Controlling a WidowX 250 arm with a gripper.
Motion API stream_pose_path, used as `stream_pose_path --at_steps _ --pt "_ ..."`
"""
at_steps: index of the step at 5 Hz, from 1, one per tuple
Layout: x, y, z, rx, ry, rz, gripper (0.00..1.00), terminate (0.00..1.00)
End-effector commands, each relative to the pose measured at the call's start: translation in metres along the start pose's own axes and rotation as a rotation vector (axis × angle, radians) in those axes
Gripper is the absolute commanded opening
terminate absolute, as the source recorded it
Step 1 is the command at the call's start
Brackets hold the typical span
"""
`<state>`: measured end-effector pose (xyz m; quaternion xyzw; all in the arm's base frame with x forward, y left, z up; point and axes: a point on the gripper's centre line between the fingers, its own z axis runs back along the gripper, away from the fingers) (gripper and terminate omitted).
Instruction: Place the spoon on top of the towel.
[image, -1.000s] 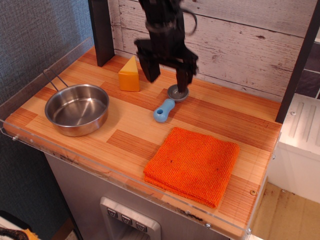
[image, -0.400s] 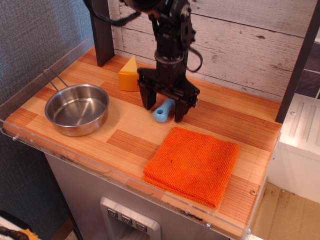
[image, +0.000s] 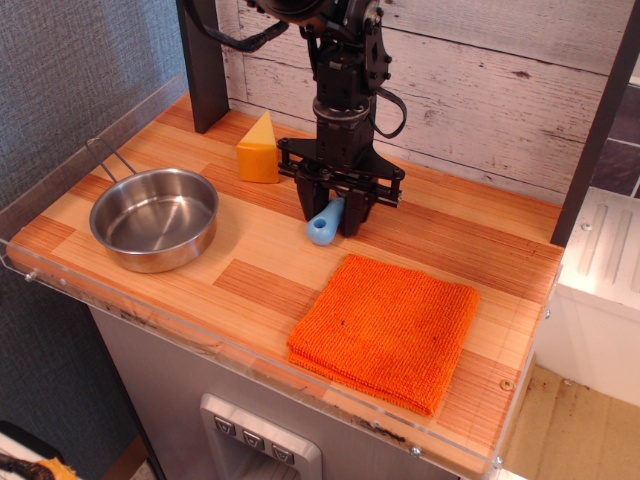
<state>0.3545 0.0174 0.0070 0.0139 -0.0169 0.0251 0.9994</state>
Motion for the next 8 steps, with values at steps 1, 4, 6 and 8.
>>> stream_pose_path --at_steps 1,4,6,8 --pt "0.002 -0.022 0.088 -0.015 -0.189 -0.036 0.0 0.0" --pt "-0.066 -0.078 0.087 0.004 -0.16 -0.104 0.0 0.0" --pt "-0.088 -0.079 0.067 -0.018 -0.141 -0.076 0.0 0.0" --pt "-0.091 -0.078 0.066 -0.029 -0.128 -0.041 1.0 0.0"
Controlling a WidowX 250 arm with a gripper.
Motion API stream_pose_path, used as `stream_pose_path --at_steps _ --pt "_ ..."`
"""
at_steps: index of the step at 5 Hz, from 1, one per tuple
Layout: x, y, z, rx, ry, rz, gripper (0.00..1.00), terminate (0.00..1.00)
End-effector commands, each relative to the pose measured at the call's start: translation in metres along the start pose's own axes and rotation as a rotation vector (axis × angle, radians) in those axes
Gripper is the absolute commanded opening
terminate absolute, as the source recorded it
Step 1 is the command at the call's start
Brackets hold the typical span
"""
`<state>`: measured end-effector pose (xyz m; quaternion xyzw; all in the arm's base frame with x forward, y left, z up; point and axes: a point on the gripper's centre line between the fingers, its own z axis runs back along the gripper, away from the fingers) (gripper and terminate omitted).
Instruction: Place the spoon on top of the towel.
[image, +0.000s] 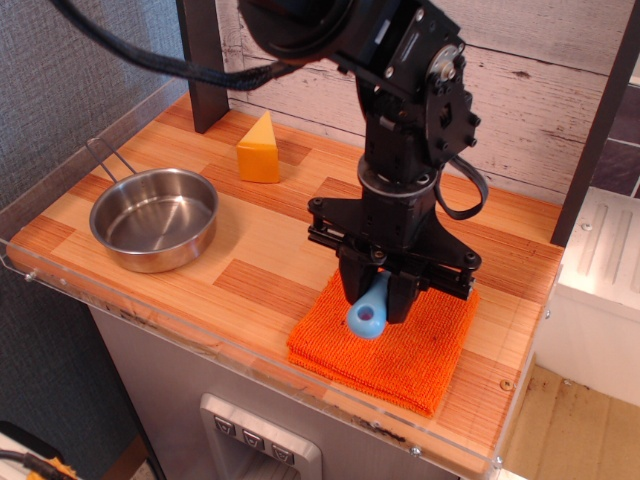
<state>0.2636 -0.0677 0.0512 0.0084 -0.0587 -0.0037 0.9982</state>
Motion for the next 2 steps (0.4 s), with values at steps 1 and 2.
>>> stream_pose_path --at_steps 1,2 --pt "0.005 0.002 0.018 -0.022 -0.047 0.011 1.0 0.0" --pt "0.012 0.008 0.031 -0.014 -0.063 -0.009 1.0 0.0"
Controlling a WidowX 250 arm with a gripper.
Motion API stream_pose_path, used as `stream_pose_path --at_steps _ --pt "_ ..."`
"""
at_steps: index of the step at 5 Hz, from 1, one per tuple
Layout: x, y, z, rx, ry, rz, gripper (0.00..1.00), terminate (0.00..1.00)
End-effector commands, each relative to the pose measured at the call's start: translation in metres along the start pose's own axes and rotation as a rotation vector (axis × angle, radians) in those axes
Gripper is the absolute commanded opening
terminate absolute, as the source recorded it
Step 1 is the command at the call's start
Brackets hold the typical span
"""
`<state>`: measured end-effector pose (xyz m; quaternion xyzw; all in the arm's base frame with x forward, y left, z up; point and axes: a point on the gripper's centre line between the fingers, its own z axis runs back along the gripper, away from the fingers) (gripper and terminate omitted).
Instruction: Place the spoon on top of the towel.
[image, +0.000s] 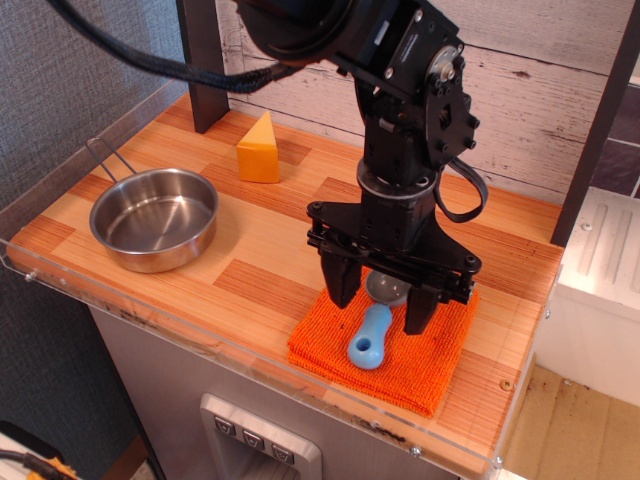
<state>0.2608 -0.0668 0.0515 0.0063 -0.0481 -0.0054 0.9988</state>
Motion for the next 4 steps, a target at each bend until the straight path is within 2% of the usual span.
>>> stream_pose_path --at_steps 1,3,4 --pt "0.028 0.026 0.051 -0.011 -0.119 0.036 1.0 0.0" --pt "0.051 0.074 0.049 -0.012 -0.099 0.129 1.0 0.0" --pt "0.057 0.086 0.046 -0.01 -0.086 0.126 1.0 0.0"
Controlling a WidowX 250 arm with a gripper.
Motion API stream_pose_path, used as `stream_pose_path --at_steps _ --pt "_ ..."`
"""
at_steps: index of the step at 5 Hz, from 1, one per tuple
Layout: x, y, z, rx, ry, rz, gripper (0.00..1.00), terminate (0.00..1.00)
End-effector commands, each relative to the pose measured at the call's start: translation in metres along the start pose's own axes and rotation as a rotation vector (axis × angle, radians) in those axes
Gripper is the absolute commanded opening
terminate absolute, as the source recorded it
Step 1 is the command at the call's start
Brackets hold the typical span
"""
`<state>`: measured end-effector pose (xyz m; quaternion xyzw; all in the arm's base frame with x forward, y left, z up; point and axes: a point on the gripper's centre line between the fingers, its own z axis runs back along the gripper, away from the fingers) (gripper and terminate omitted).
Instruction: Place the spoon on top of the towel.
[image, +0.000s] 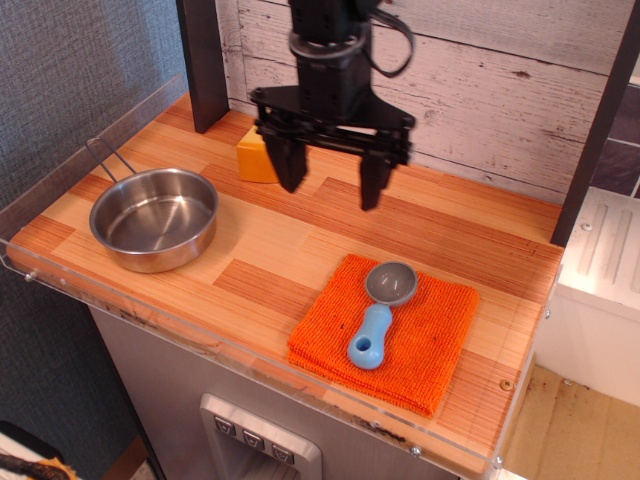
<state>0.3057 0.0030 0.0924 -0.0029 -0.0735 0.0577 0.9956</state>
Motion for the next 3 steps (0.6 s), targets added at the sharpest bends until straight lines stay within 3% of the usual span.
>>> stream_pose_path --at_steps 1,2,3 --pt "0.0111 0.0187 0.0063 0.007 -0.024 -0.018 1.0 0.0" --pt "0.0111 0.0187 0.0063 0.007 -0.024 -0.018 1.0 0.0" --pt "0.0111 0.0187 0.0063 0.007 -0.024 -0.018 1.0 1.0"
